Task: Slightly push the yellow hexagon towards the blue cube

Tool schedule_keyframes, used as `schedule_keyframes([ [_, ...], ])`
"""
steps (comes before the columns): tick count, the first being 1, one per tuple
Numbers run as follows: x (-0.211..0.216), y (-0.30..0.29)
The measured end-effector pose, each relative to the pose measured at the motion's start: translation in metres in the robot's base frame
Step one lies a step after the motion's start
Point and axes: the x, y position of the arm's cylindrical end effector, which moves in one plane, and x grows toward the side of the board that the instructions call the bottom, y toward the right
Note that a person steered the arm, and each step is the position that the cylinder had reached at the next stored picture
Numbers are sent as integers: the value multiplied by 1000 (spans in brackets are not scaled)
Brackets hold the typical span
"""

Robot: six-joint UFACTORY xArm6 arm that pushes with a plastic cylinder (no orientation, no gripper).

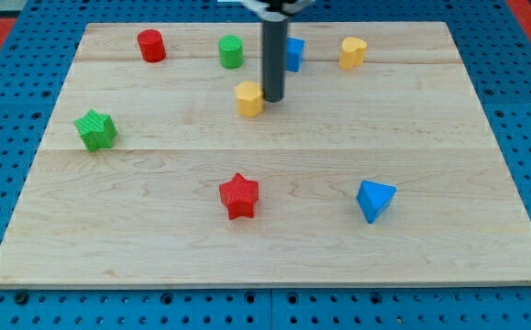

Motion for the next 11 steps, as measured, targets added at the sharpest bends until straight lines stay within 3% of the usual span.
schedule_keyframes([
  [1, 24, 72],
  [2, 86, 27],
  [3, 81, -14],
  [5, 45, -41],
  [6, 70, -68],
  [7, 33, -64],
  [9, 31, -15],
  [11, 15, -13],
])
